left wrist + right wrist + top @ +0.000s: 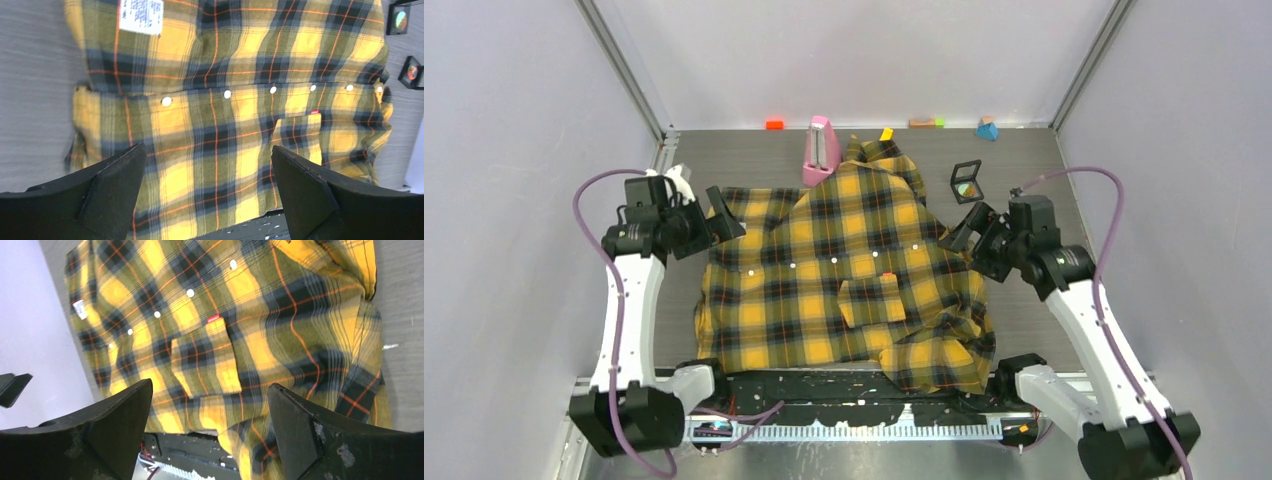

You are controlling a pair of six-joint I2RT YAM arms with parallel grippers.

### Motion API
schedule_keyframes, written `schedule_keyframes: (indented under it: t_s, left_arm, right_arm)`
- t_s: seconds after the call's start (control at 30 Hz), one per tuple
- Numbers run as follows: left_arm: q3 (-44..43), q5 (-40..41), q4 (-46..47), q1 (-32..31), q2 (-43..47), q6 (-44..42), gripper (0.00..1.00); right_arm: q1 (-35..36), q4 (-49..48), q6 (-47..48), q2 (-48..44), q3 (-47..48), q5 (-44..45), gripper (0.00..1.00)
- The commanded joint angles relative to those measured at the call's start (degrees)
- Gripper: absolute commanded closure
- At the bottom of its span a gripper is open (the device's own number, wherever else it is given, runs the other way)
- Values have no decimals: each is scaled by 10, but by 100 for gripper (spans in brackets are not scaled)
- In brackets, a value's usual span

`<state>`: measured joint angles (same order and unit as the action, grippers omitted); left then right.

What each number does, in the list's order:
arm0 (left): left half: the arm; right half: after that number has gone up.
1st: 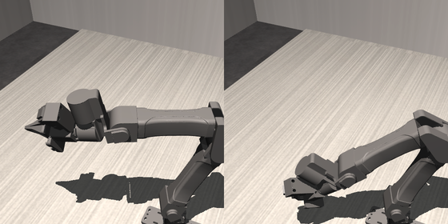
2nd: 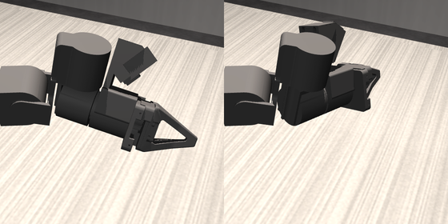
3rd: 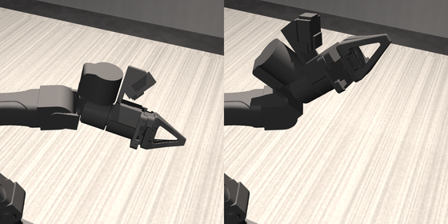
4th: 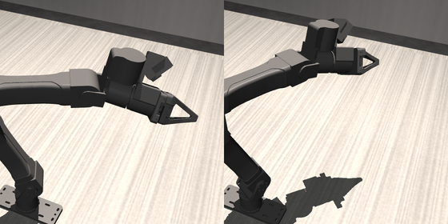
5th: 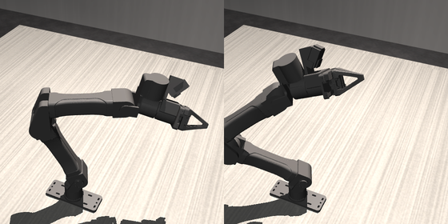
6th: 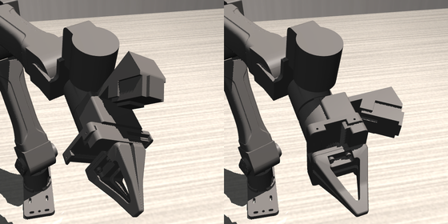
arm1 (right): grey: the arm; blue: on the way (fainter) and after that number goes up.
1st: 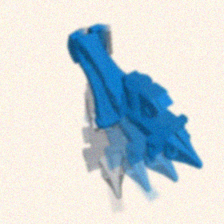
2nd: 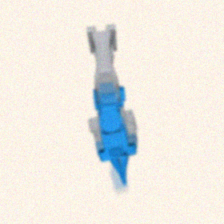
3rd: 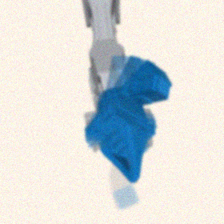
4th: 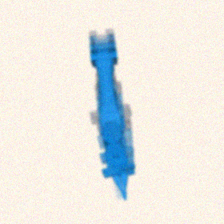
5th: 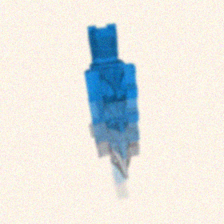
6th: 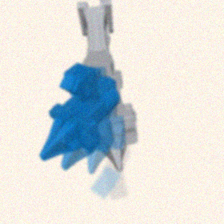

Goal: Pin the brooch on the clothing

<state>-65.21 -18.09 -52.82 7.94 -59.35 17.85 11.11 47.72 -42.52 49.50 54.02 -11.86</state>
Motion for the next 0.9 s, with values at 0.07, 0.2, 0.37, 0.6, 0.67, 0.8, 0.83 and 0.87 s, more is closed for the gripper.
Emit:
schedule_keyframes:
  t_s: [0.07, 0.2, 0.37, 0.6, 0.67, 0.8, 0.83, 0.87]
  left_arm:
    - [-7, -67, 115, -2, -77, 8, 0]
    - [7, -68, 158, -2, -133, 39, 0]
    - [83, -99, 302, -9, -160, 131, 0]
    - [130, -39, 388, -8, -235, 174, 0]
    - [141, -8, 407, -4, -247, 185, 0]
    - [161, 37, 438, 18, -277, 207, 0]
    - [165, 45, 444, 23, -283, 210, 0]
    - [168, 52, 451, 29, -291, 212, 0]
  right_arm:
    - [29, -121, 34, 89, -26, 51, 11]
    - [55, -157, 35, 145, -52, 92, 11]
    - [76, -224, 9, 215, -90, 96, 12]
    - [104, -310, -25, 306, -123, 109, 11]
    - [117, -324, -33, 330, -127, 109, 10]
    - [154, -349, -55, 361, -137, 109, 10]
    - [167, -356, -66, 365, -141, 109, 10]
    - [174, -360, -71, 367, -144, 111, 10]
